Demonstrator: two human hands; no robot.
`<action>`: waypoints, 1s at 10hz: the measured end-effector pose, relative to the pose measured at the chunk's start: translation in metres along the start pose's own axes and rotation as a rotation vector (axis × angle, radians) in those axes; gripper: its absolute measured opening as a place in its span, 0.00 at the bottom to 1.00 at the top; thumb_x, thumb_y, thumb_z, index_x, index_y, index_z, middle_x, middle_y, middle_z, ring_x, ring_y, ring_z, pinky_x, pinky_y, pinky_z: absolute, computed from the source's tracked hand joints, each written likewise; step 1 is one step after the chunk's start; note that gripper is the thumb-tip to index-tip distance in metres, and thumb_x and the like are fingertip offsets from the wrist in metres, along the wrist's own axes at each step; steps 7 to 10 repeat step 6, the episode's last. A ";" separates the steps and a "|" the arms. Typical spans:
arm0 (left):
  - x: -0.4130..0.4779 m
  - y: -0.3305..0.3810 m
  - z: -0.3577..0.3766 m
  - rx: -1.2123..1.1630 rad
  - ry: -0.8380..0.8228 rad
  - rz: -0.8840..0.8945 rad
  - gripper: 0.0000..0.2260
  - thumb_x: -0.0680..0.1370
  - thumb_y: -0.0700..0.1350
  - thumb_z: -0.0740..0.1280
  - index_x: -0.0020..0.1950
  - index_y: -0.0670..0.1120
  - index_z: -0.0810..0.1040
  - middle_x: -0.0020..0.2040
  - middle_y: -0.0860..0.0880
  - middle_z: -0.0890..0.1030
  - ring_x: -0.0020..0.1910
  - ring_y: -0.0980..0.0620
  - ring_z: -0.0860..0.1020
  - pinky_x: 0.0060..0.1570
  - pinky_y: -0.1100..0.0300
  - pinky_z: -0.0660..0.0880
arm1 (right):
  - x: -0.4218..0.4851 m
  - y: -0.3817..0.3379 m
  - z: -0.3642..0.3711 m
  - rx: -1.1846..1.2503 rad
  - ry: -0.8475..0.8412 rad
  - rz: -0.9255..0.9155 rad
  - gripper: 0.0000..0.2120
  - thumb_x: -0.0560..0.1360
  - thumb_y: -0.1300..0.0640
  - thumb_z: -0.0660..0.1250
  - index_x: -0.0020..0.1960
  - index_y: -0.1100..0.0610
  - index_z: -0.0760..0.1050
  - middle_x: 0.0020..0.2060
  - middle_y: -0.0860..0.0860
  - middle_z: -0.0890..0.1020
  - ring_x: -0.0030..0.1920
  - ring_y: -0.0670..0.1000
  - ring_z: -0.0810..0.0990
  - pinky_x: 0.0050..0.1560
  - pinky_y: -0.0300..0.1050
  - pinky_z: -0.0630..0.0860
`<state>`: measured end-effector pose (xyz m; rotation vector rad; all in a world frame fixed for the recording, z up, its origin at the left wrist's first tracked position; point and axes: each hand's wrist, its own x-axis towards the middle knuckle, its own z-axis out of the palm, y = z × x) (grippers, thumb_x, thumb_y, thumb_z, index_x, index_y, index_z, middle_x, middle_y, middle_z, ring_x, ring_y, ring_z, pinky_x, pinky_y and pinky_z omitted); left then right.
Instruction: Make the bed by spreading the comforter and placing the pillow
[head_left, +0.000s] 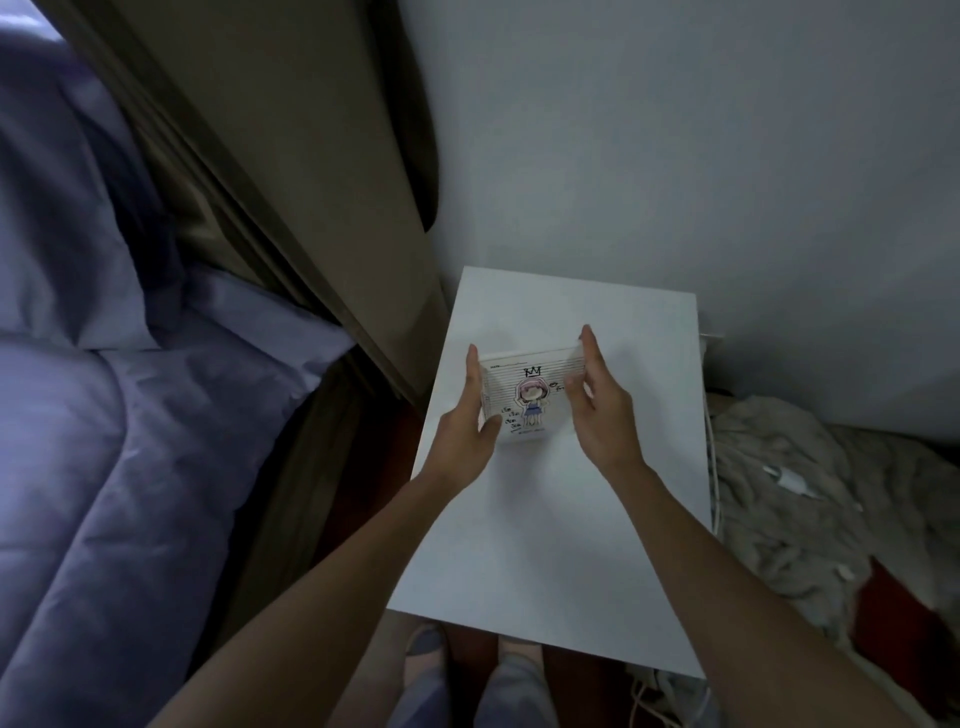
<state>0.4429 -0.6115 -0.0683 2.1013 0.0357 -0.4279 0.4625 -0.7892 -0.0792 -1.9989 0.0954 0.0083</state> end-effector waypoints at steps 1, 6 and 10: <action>-0.003 0.004 0.001 0.027 0.002 -0.009 0.42 0.80 0.38 0.61 0.72 0.65 0.30 0.74 0.53 0.68 0.69 0.47 0.72 0.69 0.51 0.67 | -0.002 0.003 -0.001 -0.016 -0.002 -0.003 0.27 0.81 0.58 0.58 0.77 0.49 0.54 0.72 0.46 0.67 0.71 0.48 0.67 0.71 0.44 0.66; -0.014 0.027 -0.023 0.089 0.049 0.003 0.38 0.80 0.50 0.61 0.77 0.53 0.34 0.79 0.52 0.55 0.76 0.48 0.60 0.72 0.51 0.62 | -0.007 -0.016 -0.023 -0.265 -0.005 -0.010 0.25 0.80 0.62 0.57 0.76 0.54 0.58 0.73 0.51 0.66 0.73 0.50 0.65 0.71 0.39 0.60; -0.014 0.027 -0.023 0.089 0.049 0.003 0.38 0.80 0.50 0.61 0.77 0.53 0.34 0.79 0.52 0.55 0.76 0.48 0.60 0.72 0.51 0.62 | -0.007 -0.016 -0.023 -0.265 -0.005 -0.010 0.25 0.80 0.62 0.57 0.76 0.54 0.58 0.73 0.51 0.66 0.73 0.50 0.65 0.71 0.39 0.60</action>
